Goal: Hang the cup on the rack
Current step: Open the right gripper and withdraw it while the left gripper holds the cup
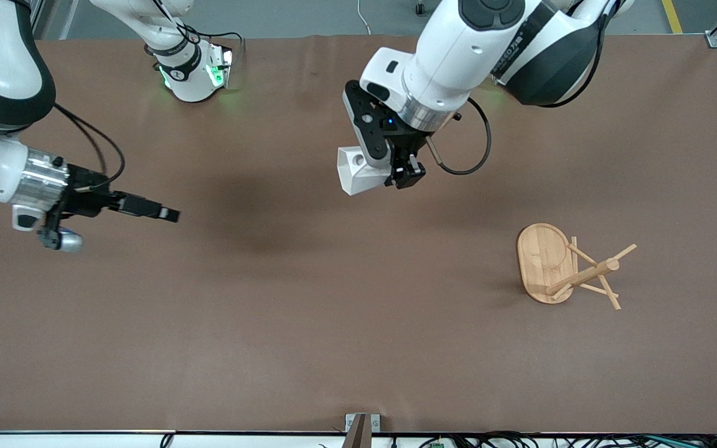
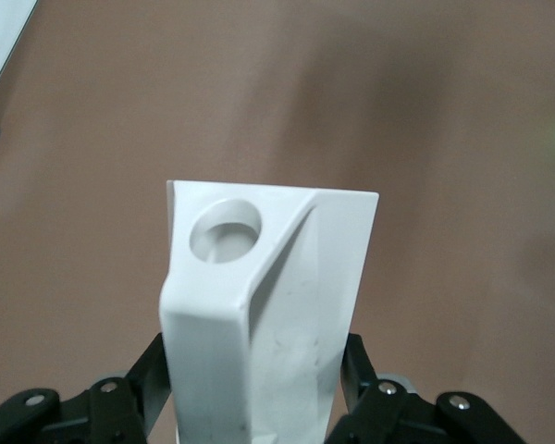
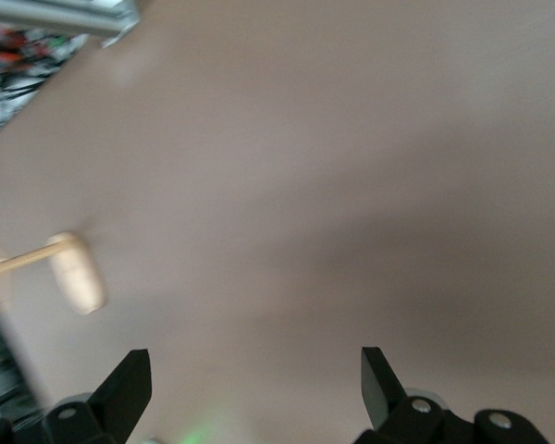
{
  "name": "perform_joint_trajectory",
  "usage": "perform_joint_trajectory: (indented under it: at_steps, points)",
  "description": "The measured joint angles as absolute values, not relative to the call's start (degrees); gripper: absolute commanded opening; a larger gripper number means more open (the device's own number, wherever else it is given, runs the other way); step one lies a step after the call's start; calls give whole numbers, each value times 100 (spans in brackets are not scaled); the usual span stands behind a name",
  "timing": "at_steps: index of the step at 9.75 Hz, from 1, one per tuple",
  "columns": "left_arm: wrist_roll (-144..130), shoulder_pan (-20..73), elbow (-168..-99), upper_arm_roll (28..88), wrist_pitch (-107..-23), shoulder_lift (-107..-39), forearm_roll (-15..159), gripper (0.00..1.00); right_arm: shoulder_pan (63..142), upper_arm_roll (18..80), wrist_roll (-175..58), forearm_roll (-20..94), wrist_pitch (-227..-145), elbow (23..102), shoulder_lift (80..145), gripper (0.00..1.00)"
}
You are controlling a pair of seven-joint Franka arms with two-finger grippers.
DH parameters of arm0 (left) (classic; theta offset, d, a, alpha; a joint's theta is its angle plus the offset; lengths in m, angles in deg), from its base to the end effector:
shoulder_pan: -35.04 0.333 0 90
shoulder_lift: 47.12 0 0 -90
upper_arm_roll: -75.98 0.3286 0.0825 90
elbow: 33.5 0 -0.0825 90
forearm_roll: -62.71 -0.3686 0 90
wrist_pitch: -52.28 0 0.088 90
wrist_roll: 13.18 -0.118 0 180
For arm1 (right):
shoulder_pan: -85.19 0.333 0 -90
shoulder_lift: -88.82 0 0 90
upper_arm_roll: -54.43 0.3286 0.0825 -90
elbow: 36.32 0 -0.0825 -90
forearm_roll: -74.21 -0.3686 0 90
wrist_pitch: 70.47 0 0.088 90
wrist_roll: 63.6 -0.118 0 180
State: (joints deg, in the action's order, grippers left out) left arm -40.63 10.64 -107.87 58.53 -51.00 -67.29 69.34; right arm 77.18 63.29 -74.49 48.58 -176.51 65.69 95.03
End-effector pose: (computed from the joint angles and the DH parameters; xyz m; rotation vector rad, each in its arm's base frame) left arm 0.5131 -0.4250 0.5733 2.4200 -1.5958 0.2041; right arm 0.5789 0.0438 0.5023 -2.6692 0.4165 0.1130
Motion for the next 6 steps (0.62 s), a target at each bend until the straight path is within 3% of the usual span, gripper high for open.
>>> perform_joint_trajectory:
  at_steps: [4, 6]
  points:
    - [-2412, 1356, -10792, 5851, -4986, -6722, 6933, 5, 7715, 5596, -7046, 6956, -17545, 6327, 9202, 100]
    - [-1814, 1365, -10794, 5847, -4985, -6721, 6922, 5, 7718, 5435, -6464, 7257, -17011, 5990, 8906, 100]
